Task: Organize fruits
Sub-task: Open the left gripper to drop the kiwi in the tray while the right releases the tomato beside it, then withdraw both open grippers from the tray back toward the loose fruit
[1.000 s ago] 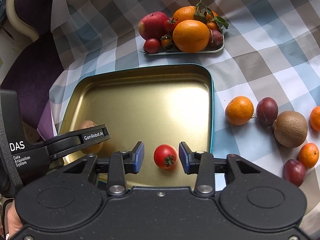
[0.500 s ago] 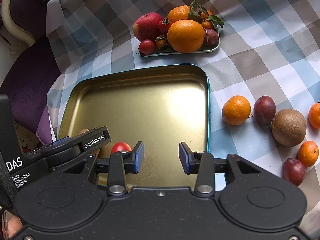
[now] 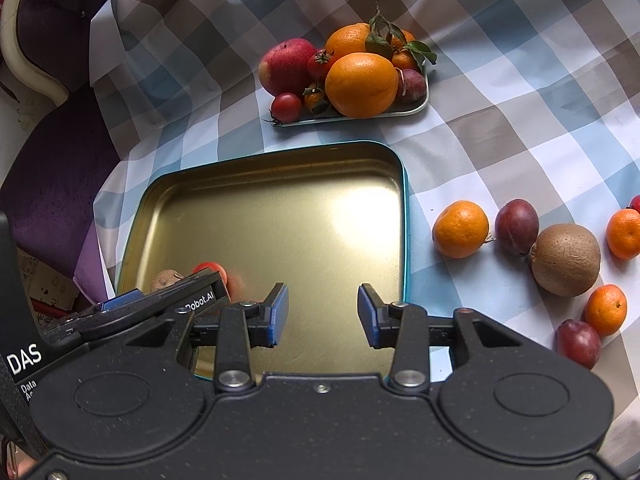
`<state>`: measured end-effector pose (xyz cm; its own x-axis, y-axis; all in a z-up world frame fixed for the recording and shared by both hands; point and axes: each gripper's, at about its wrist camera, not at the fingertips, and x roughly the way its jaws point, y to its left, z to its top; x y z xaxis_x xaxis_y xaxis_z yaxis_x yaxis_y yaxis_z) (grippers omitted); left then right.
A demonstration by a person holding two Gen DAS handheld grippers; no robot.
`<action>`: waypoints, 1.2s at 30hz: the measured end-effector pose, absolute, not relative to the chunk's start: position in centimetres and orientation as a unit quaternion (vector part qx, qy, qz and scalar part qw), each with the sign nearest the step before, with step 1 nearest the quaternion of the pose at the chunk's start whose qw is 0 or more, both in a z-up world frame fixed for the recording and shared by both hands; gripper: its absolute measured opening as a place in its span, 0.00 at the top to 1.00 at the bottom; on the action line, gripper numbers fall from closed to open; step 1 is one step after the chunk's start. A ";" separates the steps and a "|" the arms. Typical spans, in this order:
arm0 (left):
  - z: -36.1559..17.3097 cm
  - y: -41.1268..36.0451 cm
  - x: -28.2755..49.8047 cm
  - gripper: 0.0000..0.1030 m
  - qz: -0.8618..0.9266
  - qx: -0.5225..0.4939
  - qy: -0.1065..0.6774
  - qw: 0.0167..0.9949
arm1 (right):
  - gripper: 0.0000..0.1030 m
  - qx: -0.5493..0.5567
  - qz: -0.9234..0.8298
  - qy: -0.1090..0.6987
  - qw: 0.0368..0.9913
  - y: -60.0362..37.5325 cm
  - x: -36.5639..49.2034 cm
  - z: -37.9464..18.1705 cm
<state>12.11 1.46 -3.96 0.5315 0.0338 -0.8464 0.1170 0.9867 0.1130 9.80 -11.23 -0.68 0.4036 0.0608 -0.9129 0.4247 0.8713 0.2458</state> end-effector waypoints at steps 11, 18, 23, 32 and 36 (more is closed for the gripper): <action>-4.0 -0.7 11.8 0.24 -0.054 0.079 0.496 0.863 | 0.53 0.239 -0.148 0.538 0.794 -13.4 8.9 -1.4; -3.5 -2.7 11.2 0.21 -0.080 0.077 0.496 0.861 | 0.53 0.247 -0.168 0.533 0.792 -15.2 7.8 -1.2; -3.2 -4.7 10.4 0.20 -0.103 0.084 0.492 0.861 | 0.53 0.253 -0.188 0.525 0.790 -17.1 6.8 -0.8; -2.7 -7.6 9.0 0.14 -0.138 0.106 0.465 0.868 | 0.53 0.261 -0.237 0.509 0.785 -20.9 5.3 -0.1; -2.5 -8.6 8.6 0.10 -0.156 0.097 0.460 0.869 | 0.53 0.271 -0.248 0.519 0.771 -22.2 4.4 -0.5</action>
<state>8.62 -8.60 -2.46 0.5281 -0.1818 -0.8295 0.3604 0.9325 0.0251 4.43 -22.18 -0.47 0.3372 -0.1015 -0.9360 0.6651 0.7293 0.1605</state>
